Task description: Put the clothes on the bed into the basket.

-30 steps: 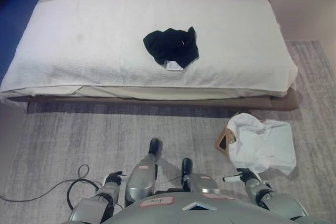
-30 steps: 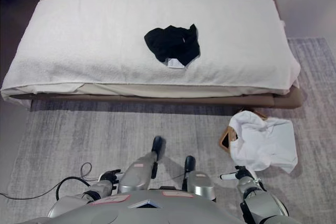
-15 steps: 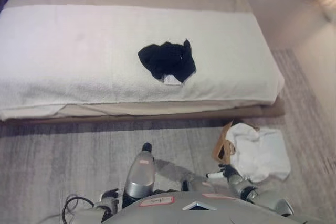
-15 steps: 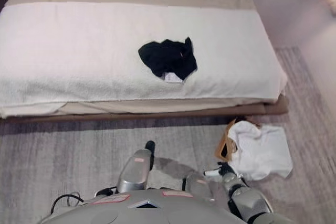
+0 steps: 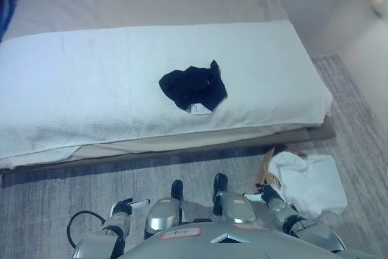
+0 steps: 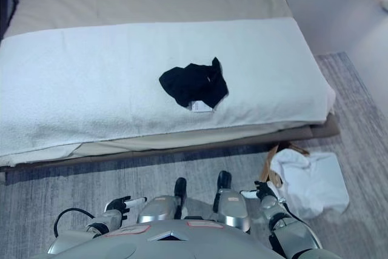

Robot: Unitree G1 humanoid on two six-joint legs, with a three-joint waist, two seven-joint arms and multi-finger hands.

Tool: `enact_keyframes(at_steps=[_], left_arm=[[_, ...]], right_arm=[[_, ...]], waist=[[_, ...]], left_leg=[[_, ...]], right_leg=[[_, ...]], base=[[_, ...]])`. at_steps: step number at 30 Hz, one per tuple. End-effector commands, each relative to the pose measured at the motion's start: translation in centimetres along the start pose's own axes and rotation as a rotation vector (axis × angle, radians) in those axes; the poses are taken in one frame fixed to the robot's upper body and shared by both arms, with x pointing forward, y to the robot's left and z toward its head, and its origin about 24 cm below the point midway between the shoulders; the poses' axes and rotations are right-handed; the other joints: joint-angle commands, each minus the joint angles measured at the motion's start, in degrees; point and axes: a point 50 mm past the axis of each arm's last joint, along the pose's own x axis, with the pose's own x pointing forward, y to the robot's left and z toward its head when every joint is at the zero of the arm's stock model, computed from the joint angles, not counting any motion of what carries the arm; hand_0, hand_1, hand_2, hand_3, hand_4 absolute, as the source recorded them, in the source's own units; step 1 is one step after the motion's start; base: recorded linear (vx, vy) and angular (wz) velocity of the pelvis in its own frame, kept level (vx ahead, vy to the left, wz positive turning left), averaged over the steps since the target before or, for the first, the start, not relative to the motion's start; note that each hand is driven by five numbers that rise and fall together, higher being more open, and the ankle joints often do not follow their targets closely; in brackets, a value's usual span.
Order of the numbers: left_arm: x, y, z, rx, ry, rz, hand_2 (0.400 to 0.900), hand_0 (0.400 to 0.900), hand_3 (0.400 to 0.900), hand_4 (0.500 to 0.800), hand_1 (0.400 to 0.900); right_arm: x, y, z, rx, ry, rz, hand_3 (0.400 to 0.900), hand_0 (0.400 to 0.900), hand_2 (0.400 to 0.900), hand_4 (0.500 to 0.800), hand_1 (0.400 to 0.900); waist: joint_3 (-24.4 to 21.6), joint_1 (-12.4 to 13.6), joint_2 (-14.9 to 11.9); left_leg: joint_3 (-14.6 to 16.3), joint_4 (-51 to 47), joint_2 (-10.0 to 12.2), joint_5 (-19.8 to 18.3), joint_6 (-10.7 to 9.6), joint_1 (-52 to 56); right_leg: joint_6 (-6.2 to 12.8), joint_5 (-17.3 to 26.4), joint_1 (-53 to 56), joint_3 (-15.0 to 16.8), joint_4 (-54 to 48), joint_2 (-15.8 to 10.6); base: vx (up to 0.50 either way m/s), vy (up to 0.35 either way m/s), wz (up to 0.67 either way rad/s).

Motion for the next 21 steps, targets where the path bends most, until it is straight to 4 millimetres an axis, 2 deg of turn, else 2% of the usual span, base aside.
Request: enact_keyframes(at_steps=[1,3,8,10,12,14,15,17,19,21], left_arm=[[-0.1,1.2,-2.6,0.044,0.077,0.056,0.900,0.900,0.900,0.800,0.900],[-0.2,1.3,-3.2,0.029,0.090,0.075,0.900,0.900,0.900,0.800,0.900],[-0.4,0.7,-4.3,0.046,0.127,0.053,0.900,0.900,0.900,0.800,0.900],[-0.3,0.6,-3.8,0.064,0.103,0.050,0.900,0.900,0.900,0.800,0.900],[-0.2,0.4,-2.8,0.061,0.065,0.043,0.900,0.900,0.900,0.800,0.900],[-0.2,0.3,-2.6,0.037,0.055,0.036,0.900,0.900,0.900,0.800,0.900],[-0.2,0.3,-2.8,0.029,0.062,0.036,0.900,0.900,0.900,0.800,0.900],[-0.3,0.4,-3.3,0.028,0.077,0.044,0.900,0.900,0.900,0.800,0.900],[-0.3,0.5,-3.6,0.033,0.079,0.054,0.900,0.900,0.900,0.800,0.900],[-0.3,0.5,-3.7,0.029,0.086,0.071,0.900,0.900,0.900,0.800,0.900]], right_arm=[[0.3,-3.1,0.9,-0.144,-0.039,-0.118,0.900,0.900,0.900,0.800,0.900],[0.3,-4.3,3.0,-0.165,-0.106,-0.149,0.900,0.900,0.900,0.800,0.900],[0.1,-6.2,5.7,-0.144,-0.199,-0.197,0.900,0.900,0.900,0.800,0.900],[-0.1,-6.7,6.7,-0.142,-0.244,-0.211,0.900,0.900,0.900,0.800,0.900],[-0.4,-7.7,7.8,-0.132,-0.288,-0.237,0.900,0.900,0.900,0.800,0.900],[-0.7,-9.1,9.1,-0.139,-0.329,-0.272,0.900,0.900,0.900,0.800,0.900],[-0.9,-9.5,9.5,-0.152,-0.343,-0.286,0.900,0.900,0.900,0.800,0.900],[-1.6,-11.0,11.5,-0.178,-0.411,-0.345,0.900,0.900,0.900,0.800,0.900],[-2.6,-12.1,13.6,-0.223,-0.487,-0.397,0.900,0.900,0.900,0.800,0.900],[-3.8,-13.3,16.5,-0.301,-0.565,-0.455,0.900,0.900,0.900,0.800,0.900]], waist=[[1.7,1.7,0.2],[0.7,2.0,0.4],[-1.0,2.1,1.4],[-0.1,2.4,1.0],[2.0,3.5,0.6],[3.2,4.7,0.4],[3.3,4.9,0.4],[2.8,5.4,0.5],[2.8,6.5,1.3],[2.8,7.8,2.5]], left_leg=[[0.5,-0.2,-1.7,0.1,-5.8,1.4],[0.2,-0.2,-1.0,-0.5,-6.6,0.9],[0.1,2.1,1.4,-2.2,-7.4,1.6],[1.0,12.0,0.7,-3.1,-8.5,-0.9],[1.1,21.4,-0.4,-1.1,-9.1,-5.5],[0.6,26.8,-1.7,0.1,-8.7,-8.8],[1.4,26.6,-1.5,0.1,-8.5,-10.4],[2.9,19.9,0.1,0.3,-8.1,-13.0],[2.5,12.6,1.9,3.9,-8.5,-13.0],[0.8,4.8,3.7,8.3,-9.2,-13.4]], right_leg=[[-0.23,9.1,-1.4,-1.4,-0.2,-0.6],[-0.63,9.4,-0.4,-1.8,-0.9,-0.3],[-2.69,5.9,1.5,-2.2,0.4,1.8],[-3.96,4.0,3.2,-1.8,1.1,2.4],[-5.07,2.7,4.9,-1.8,1.7,2.6],[-6.17,1.3,6.1,-1.8,2.4,3.1],[-6.16,0.9,6.7,-2.0,2.4,3.1],[-5.73,-0.6,8.0,-1.8,2.2,3.9],[-5.78,-1.9,9.0,-0.5,2.7,5.3],[-5.85,-3.7,9.8,1.3,3.5,6.8]], base=[[0.19,-0.216,0.29],[0.18,-0.234,0.41],[0.19,-0.221,0.03],[0.11,-0.227,-0.12],[0.03,-0.199,-0.10],[0.07,-0.154,-0.13],[0.14,-0.080,-0.11],[0.24,-0.017,-0.26],[0.27,0.045,-0.49],[0.22,0.070,-0.52]])
